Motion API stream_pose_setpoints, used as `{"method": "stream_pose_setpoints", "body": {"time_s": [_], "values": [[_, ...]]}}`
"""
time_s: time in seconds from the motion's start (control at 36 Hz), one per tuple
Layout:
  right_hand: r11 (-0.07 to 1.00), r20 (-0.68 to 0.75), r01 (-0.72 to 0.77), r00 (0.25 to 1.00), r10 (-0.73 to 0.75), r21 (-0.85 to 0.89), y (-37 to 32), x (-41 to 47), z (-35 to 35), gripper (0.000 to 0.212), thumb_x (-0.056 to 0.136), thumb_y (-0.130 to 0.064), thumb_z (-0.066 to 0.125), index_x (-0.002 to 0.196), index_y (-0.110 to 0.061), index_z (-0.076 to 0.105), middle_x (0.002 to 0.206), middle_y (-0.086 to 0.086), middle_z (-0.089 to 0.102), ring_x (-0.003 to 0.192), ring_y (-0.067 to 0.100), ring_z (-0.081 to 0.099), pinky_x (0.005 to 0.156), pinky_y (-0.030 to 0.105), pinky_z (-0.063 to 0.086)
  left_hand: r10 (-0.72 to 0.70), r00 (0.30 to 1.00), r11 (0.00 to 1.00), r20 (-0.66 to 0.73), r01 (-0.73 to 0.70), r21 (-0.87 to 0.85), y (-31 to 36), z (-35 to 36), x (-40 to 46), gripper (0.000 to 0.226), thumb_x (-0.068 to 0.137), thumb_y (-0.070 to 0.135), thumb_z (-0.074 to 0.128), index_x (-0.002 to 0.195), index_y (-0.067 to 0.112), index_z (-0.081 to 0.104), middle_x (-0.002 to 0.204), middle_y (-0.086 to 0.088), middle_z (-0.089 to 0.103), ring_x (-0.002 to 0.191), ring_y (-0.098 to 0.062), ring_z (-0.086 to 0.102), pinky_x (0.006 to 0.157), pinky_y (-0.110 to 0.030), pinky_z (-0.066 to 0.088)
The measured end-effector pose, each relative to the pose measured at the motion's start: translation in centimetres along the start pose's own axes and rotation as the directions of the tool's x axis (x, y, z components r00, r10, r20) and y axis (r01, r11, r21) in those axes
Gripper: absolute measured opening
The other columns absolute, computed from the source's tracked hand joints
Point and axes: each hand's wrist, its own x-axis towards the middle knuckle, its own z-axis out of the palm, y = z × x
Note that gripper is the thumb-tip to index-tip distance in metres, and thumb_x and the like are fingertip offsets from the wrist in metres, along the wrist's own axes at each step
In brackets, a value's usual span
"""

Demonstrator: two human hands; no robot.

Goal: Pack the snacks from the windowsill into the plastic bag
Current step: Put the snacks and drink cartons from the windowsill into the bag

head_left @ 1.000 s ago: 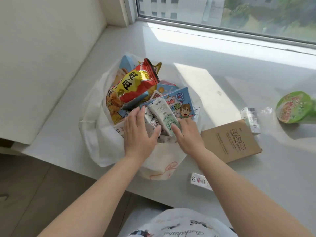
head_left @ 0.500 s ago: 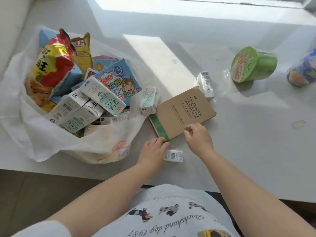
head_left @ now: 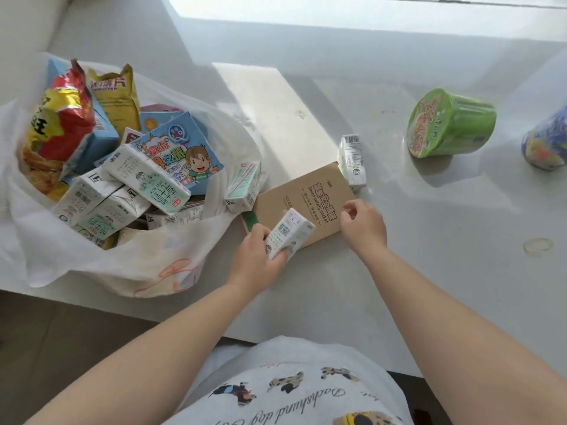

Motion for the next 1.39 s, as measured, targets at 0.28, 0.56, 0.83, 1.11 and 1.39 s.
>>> {"method": "stream_pose_setpoints", "body": {"time_s": [0.28, 0.56, 0.83, 1.11, 1.39], "values": [[0.989, -0.051, -0.14, 0.989, 0.138, -0.046, -1.8, 8.4, -1.6, 0.047, 0.09, -0.026, 0.05, 0.133, -0.008, 0.043, 0.136, 0.013, 0.04, 0.126, 0.031, 0.038, 0.099, 0.039, 0.036, -0.157, 0.946, 0.988, -0.285, 0.15, -0.046, 4.1, -4.2, 6.8, 0.037, 0.089, 0.034, 0.062, 0.108, 0.01, 0.041, 0.099, 0.003, 0.051, 0.087, -0.018, 0.052, 0.064, -0.032, 0.046], [0.894, 0.1, -0.443, 0.895, 0.435, 0.068, -3.4, 14.0, -0.5, 0.065, 0.076, -0.043, 0.063, 0.127, -0.007, 0.046, 0.131, 0.012, 0.046, 0.118, 0.034, 0.048, 0.093, 0.04, 0.043, -0.217, 0.968, 0.938, -0.126, 0.242, 0.247, 0.7, -3.5, 9.5, 0.046, 0.08, 0.044, 0.067, 0.111, 0.013, 0.052, 0.136, -0.008, 0.037, 0.126, -0.028, 0.032, 0.101, -0.034, 0.03], [0.971, -0.173, -0.239, 0.957, 0.233, -0.011, -3.4, 12.5, -0.9, 0.042, 0.084, -0.039, 0.054, 0.11, -0.006, 0.055, 0.113, 0.011, 0.055, 0.099, 0.033, 0.056, 0.078, 0.035, 0.039, -0.353, 0.922, 0.907, 0.161, 0.295, 0.301, 1.3, -6.2, 12.5, 0.048, 0.076, 0.056, 0.064, 0.113, 0.028, 0.053, 0.119, -0.005, 0.053, 0.105, -0.025, 0.058, 0.079, -0.035, 0.055], [0.986, -0.314, 0.079, 0.949, -0.03, 0.146, -5.8, 8.9, -1.2, 0.031, 0.084, -0.034, 0.062, 0.093, -0.005, 0.055, 0.096, 0.007, 0.049, 0.077, 0.023, 0.049, 0.067, 0.031, 0.038, -0.322, 0.869, 0.937, 0.375, 0.237, 0.255, 2.5, -7.8, 13.3, 0.03, 0.075, 0.044, 0.069, 0.103, 0.036, 0.058, 0.101, 0.008, 0.071, 0.082, -0.009, 0.069, 0.073, -0.031, 0.059], [0.853, -0.045, 0.012, 0.999, 0.014, 0.522, -11.0, 2.6, -1.7, 0.015, 0.087, -0.033, 0.061, 0.089, -0.019, 0.059, 0.094, 0.004, 0.064, 0.079, 0.017, 0.063, 0.059, 0.025, 0.049, -0.14, 0.97, 0.941, 0.2, 0.193, -0.278, 3.0, -10.7, 7.3, 0.032, 0.082, 0.024, 0.071, 0.11, 0.033, 0.059, 0.107, 0.011, 0.064, 0.088, -0.008, 0.062, 0.067, -0.016, 0.047]]}}
